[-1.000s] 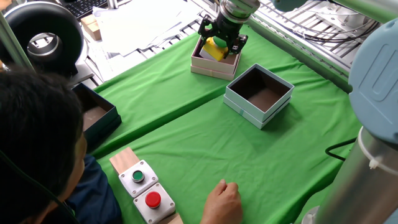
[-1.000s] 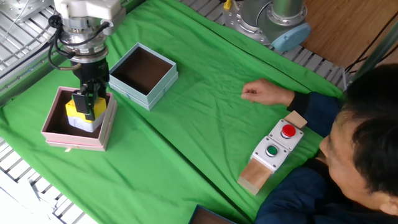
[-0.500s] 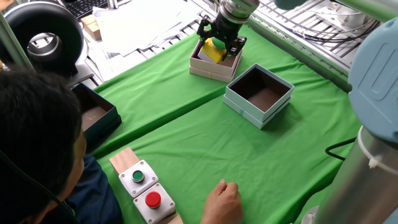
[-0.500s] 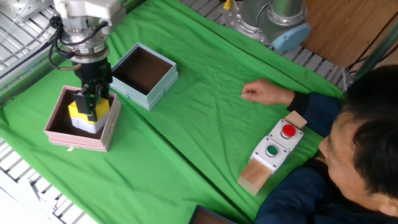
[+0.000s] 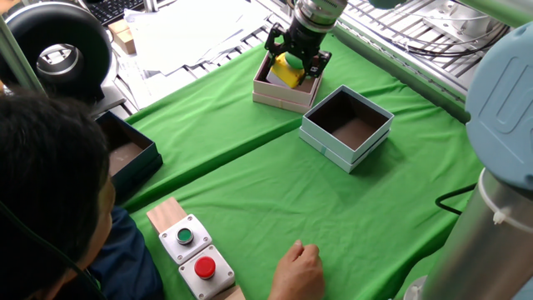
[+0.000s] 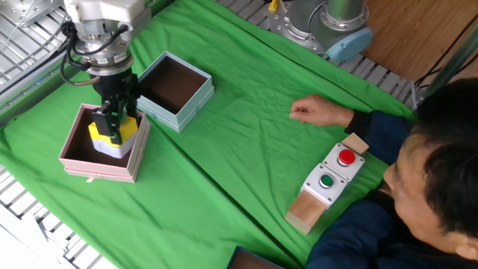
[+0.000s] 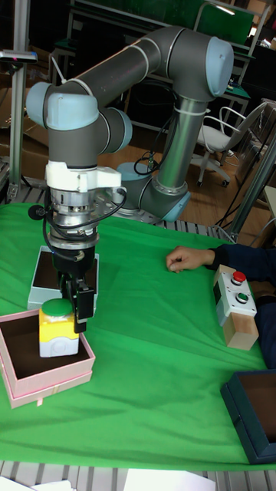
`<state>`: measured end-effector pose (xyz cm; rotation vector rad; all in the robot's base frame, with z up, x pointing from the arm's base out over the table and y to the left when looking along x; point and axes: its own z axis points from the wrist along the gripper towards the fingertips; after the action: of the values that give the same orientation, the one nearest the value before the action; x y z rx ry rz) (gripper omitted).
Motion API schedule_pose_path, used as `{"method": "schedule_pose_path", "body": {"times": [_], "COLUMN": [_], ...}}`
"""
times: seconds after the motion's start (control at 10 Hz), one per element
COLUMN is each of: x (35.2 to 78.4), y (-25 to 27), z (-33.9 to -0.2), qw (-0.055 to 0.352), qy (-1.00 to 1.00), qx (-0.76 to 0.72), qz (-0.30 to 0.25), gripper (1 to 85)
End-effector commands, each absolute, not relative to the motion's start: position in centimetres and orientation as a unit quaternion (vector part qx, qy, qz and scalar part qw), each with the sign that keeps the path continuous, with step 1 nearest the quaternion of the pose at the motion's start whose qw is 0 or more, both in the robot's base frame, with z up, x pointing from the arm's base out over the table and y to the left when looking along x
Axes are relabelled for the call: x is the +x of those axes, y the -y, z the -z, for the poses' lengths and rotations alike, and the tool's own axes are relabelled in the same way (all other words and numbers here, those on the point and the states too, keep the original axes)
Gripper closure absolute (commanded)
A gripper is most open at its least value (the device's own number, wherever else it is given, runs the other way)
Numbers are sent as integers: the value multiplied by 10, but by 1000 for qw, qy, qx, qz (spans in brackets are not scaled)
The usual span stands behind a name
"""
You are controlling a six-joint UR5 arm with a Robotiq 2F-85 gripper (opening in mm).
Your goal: Move an object from one box to another
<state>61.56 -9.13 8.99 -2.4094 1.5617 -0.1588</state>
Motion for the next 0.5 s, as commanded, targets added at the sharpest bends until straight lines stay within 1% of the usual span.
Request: {"method": "schedule_pose_path", "body": {"times": [0.0, 0.1, 0.4], "x": [609, 605, 603], "y": [93, 96, 92], "z": [-90, -88, -89], "qw": [126, 118, 121], "qy": [-585, -598, -606], "qx": [-800, -792, -786], "qz": [37, 33, 24], "gripper": [847, 847, 847]}}
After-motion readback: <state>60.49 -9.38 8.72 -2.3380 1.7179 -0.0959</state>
